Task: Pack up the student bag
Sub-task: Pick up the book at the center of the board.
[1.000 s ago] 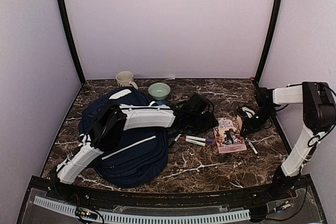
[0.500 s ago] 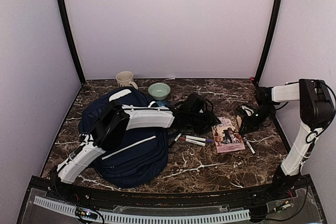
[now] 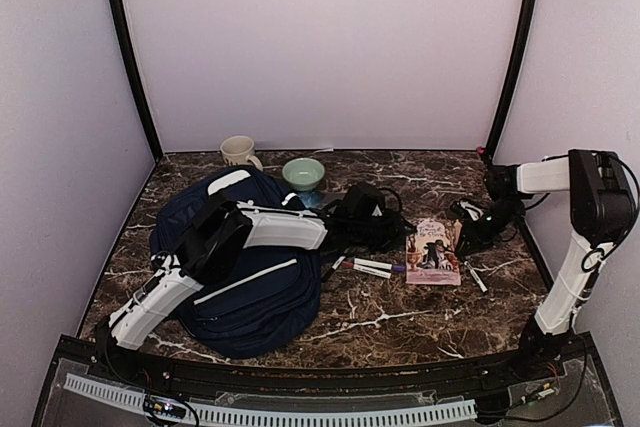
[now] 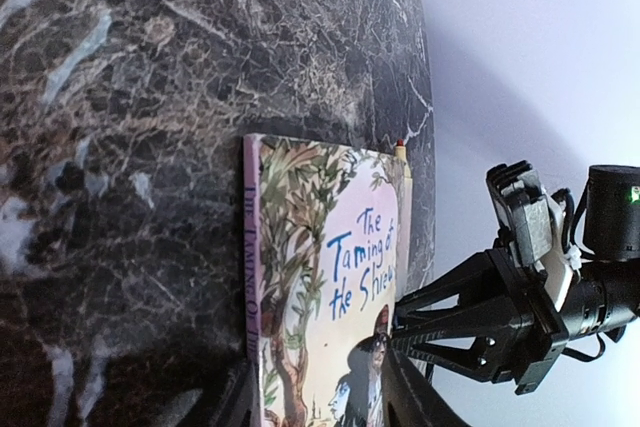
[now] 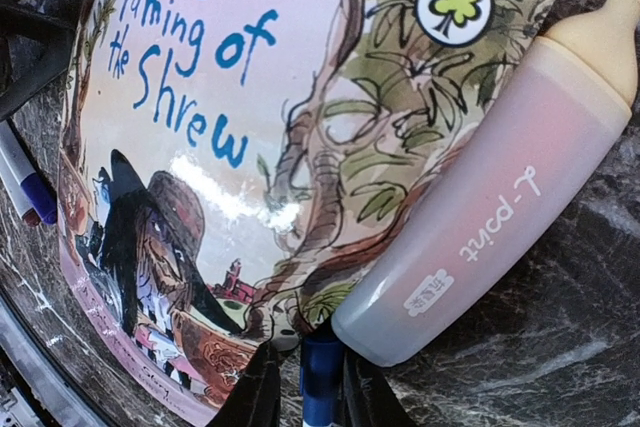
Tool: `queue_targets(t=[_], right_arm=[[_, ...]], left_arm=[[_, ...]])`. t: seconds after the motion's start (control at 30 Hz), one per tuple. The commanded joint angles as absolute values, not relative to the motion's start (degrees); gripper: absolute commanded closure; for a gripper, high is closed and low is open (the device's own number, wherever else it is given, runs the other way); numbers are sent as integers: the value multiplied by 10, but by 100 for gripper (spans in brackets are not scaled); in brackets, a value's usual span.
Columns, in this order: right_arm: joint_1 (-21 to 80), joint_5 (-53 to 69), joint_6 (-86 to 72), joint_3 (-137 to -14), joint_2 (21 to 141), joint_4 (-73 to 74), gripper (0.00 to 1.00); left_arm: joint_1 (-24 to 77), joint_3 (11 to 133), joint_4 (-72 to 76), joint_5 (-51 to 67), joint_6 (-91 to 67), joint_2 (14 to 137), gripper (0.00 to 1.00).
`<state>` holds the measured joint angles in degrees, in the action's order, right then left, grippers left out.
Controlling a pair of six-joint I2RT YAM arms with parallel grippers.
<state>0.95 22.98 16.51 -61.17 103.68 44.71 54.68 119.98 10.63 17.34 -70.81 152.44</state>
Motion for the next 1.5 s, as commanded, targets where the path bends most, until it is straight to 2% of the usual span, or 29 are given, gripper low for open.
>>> queue_targets(t=[0.0, 0.13, 0.23, 0.33, 0.43, 0.77, 0.93, 1.07, 1.17, 1.27, 1.33, 1.43, 1.47], right_arm=[[20, 200, 159, -580, 1095, 405, 77], [20, 197, 158, -580, 1095, 405, 78], [20, 195, 156, -579, 1093, 404, 78], [20, 191, 154, -579, 1094, 401, 78], [20, 188, 153, -579, 1096, 400, 78], [20, 172, 147, -577, 1102, 394, 78], [20, 169, 144, -578, 1101, 394, 78], [20, 167, 142, -576, 1096, 392, 78], [19, 165, 142, -576, 1096, 391, 79], [20, 163, 143, -576, 1099, 391, 78], [20, 163, 143, -577, 1102, 391, 79], [20, 165, 142, -577, 1105, 390, 79], [20, 166, 142, -577, 1105, 389, 79]], left_arm=[[576, 1143, 211, 225, -697, 1478, 55], [579, 1143, 193, 236, -704, 1475, 44], [582, 1138, 149, 226, -725, 1468, 44], [589, 1132, 207, 237, -722, 1465, 42], [591, 1177, 218, 269, -688, 1480, 41], [595, 1127, 368, 289, -700, 1475, 42], [597, 1107, 240, 251, -679, 1451, 41], [592, 1059, 254, 252, -746, 1450, 47], [592, 1030, 323, 254, -776, 1451, 58], [592, 1026, 368, 259, -789, 1454, 59], [592, 1040, 335, 258, -774, 1454, 52], [594, 1067, 264, 249, -750, 1458, 32], [594, 1072, 268, 246, -746, 1459, 30]])
